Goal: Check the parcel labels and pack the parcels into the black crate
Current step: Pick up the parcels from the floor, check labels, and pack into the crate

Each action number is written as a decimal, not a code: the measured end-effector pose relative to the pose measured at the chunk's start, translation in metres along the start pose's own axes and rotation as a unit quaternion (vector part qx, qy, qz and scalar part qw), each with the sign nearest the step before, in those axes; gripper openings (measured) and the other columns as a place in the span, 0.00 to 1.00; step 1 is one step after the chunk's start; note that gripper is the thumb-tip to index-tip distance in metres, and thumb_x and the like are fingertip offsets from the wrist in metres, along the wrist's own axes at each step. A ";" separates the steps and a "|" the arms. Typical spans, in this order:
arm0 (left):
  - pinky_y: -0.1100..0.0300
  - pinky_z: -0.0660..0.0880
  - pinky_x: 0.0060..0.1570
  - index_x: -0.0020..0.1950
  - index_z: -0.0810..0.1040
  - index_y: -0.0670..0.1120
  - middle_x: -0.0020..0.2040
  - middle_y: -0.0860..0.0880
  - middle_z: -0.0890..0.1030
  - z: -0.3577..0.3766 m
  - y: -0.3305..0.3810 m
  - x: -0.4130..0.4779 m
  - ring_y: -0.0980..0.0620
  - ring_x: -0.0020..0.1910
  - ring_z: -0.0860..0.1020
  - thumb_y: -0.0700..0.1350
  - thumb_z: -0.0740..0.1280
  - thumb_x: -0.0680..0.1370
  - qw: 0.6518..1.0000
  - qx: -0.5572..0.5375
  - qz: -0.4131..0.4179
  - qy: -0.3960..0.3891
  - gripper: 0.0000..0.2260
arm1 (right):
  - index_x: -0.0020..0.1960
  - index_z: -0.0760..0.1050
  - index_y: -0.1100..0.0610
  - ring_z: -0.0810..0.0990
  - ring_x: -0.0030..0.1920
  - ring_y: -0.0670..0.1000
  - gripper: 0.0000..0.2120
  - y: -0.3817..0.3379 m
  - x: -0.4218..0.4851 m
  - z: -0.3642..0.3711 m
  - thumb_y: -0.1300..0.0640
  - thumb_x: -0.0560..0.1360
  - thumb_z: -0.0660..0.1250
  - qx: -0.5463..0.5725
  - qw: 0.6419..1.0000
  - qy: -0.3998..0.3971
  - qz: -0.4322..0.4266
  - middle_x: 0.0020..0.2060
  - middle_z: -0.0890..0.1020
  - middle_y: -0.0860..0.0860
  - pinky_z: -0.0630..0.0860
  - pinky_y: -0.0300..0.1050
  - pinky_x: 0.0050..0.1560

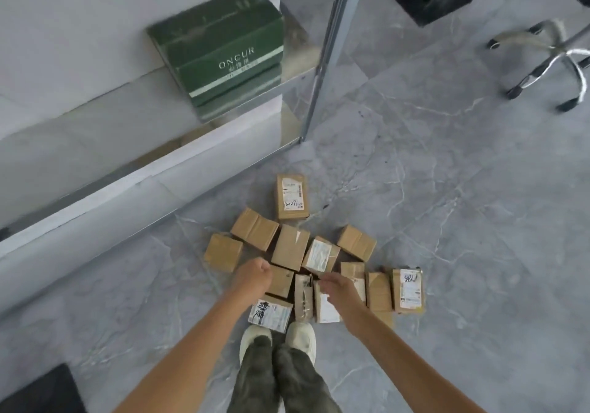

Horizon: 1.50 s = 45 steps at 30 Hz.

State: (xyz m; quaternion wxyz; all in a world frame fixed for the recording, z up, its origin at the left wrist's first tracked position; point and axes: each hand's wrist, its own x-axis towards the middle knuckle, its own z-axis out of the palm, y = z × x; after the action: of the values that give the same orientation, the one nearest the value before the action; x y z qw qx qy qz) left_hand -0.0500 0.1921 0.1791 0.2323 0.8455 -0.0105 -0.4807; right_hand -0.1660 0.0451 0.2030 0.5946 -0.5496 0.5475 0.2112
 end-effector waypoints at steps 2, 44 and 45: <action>0.59 0.73 0.49 0.64 0.73 0.44 0.54 0.50 0.79 0.027 -0.023 0.060 0.53 0.50 0.77 0.46 0.57 0.80 0.999 0.036 -0.001 -0.019 0.15 | 0.40 0.75 0.56 0.73 0.38 0.48 0.15 0.018 0.068 0.014 0.71 0.77 0.56 0.040 0.999 -0.006 0.002 0.40 0.76 0.54 0.69 0.36 0.39; 0.55 0.73 0.44 0.41 0.72 0.49 0.40 0.50 0.78 -0.307 0.291 -0.493 0.53 0.43 0.77 0.60 0.51 0.79 0.839 -0.187 0.392 0.327 0.19 | 0.57 0.72 0.50 0.75 0.59 0.50 0.26 -0.303 -0.503 -0.099 0.32 0.72 0.55 0.238 0.879 -0.018 -0.413 0.56 0.76 0.51 0.77 0.55 0.55; 0.52 0.73 0.48 0.43 0.73 0.49 0.42 0.49 0.78 -0.308 0.289 -0.506 0.51 0.45 0.77 0.60 0.50 0.79 0.843 -0.186 0.392 0.318 0.19 | 0.56 0.72 0.49 0.75 0.59 0.50 0.25 -0.301 -0.514 -0.099 0.32 0.70 0.56 0.243 0.872 -0.030 -0.423 0.56 0.75 0.50 0.78 0.53 0.53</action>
State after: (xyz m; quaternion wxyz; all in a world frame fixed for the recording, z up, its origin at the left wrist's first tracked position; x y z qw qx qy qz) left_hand -0.0107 0.1744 0.8365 0.5450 0.8182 -0.1767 -0.0472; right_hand -0.1105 0.0451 0.8041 0.7580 -0.5607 0.2781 -0.1836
